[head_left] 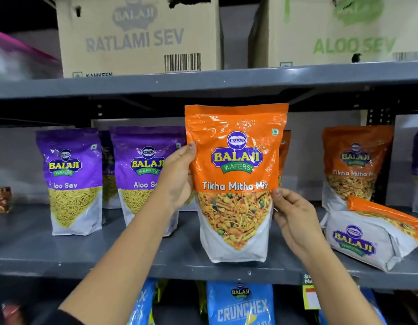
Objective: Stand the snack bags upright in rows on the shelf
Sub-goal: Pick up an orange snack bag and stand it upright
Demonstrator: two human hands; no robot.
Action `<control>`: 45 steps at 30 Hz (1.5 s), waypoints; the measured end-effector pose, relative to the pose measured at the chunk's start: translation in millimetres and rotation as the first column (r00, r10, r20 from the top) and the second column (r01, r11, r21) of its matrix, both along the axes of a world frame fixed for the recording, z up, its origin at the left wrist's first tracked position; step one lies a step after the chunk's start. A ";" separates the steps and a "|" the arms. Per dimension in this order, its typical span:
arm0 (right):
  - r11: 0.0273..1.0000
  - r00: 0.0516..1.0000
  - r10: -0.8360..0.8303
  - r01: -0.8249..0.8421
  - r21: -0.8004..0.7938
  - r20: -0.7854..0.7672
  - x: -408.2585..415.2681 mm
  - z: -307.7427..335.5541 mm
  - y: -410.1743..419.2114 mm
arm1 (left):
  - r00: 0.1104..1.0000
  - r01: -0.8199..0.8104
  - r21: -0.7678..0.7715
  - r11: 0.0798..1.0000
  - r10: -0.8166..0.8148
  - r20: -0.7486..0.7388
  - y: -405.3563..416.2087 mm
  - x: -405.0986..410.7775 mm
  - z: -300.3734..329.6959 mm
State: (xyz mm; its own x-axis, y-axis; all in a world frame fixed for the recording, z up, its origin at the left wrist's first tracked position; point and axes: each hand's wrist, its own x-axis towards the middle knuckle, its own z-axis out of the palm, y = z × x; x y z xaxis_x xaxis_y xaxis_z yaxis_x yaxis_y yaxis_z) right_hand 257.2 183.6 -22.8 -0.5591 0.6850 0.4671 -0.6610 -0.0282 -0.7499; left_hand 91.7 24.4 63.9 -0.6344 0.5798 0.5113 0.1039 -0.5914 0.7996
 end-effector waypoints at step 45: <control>0.947 0.859 -0.321 0.299 0.118 0.399 -46.6 -25.6 38.5 | 0.775 -0.576 0.241 0.781 0.616 -0.141 67.6 -3.7 -55.7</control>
State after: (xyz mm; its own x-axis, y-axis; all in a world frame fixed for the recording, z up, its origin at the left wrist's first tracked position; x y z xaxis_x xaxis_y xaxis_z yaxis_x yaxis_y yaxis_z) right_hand 210.5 222.1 -48.4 -0.4694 0.8364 0.2830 -0.2648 0.1724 -0.9488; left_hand 88.0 92.0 8.2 -0.6937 0.0085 0.7202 0.6282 -0.4821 0.6108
